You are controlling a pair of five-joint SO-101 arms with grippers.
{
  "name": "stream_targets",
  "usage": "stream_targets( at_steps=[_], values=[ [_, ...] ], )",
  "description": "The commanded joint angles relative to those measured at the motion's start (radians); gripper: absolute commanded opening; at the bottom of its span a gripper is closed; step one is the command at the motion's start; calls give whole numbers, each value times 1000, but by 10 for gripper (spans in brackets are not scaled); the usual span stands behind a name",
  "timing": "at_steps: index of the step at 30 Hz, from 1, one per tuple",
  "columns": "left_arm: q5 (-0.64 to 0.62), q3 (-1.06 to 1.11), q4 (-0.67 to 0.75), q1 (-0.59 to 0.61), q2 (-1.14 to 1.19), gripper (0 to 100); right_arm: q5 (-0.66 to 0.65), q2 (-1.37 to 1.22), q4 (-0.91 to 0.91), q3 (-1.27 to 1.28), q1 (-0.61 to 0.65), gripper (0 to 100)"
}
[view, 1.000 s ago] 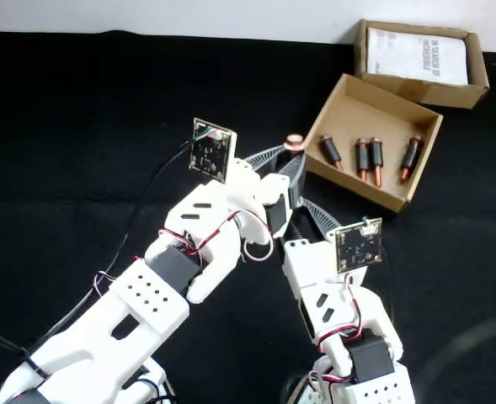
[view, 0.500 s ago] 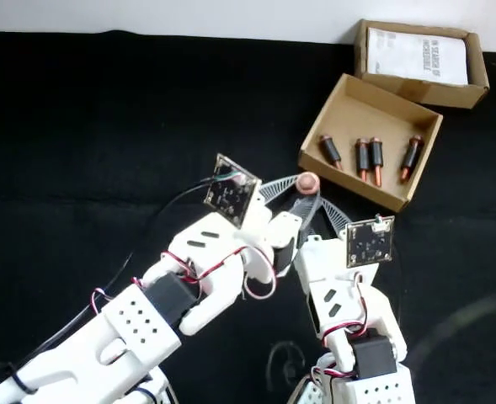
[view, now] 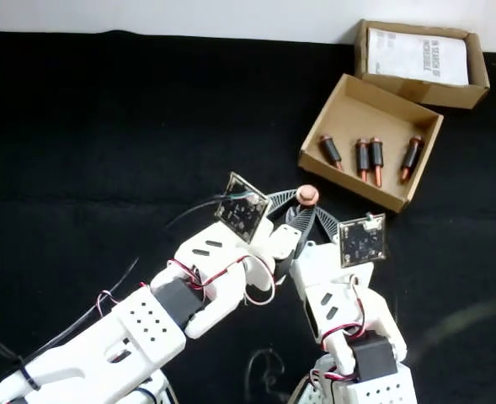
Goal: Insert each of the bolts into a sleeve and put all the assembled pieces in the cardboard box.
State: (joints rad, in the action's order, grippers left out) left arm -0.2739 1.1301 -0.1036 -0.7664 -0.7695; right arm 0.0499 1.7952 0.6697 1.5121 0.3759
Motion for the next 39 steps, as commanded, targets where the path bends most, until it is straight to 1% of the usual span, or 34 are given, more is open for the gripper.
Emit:
stream_targets(
  at_steps=[1, 5, 8, 10, 11, 12, 15, 17, 19, 21, 24, 26, 29, 32, 34, 36, 39],
  values=[
    [26, -1, 8, -28, 13, 10, -6, 10, -2, -105, 31, 8],
    [26, -1, 6, -27, 12, 10, -8, 10, -2, -105, 12, 8],
    [26, 7, 2, -27, -35, 10, -8, 10, -2, -105, -22, 8],
    [25, 5, -48, -35, -77, 14, -8, 10, -2, -105, -42, 8],
    [25, -2, -101, -39, -96, 33, -9, 10, -2, -105, -51, 8],
    [25, -16, -163, -51, -110, 74, -9, 8, -2, -105, -61, 8],
    [18, -53, -353, -68, -133, 227, -12, 8, -2, -105, -87, 8],
    [18, -74, -433, -77, -136, 274, -43, 8, -2, -104, -96, 8],
    [18, -91, -466, -76, -136, 265, -57, 8, -5, -104, -105, 8],
    [25, -96, -470, -73, -137, 252, -57, 8, -7, -104, -111, 8],
    [26, -104, -479, -45, -139, 248, -57, 8, -7, -104, -111, 8],
    [26, -131, -520, -22, -145, 248, -57, 8, -7, -104, -111, 8],
    [26, -196, -647, -13, -214, 248, -57, 8, -7, -104, -133, 8],
    [26, -263, -802, -36, -334, 248, -51, 8, -2, -114, -147, 8],
    [26, -291, -879, -51, -418, 245, -51, 8, -4, -117, -147, 8],
    [26, -302, -930, -50, -498, 204, -51, 5, -2, -136, -150, 8],
    [41, -300, -973, -48, -604, 84, -51, -47, -2, -183, -174, 8]
  ],
)
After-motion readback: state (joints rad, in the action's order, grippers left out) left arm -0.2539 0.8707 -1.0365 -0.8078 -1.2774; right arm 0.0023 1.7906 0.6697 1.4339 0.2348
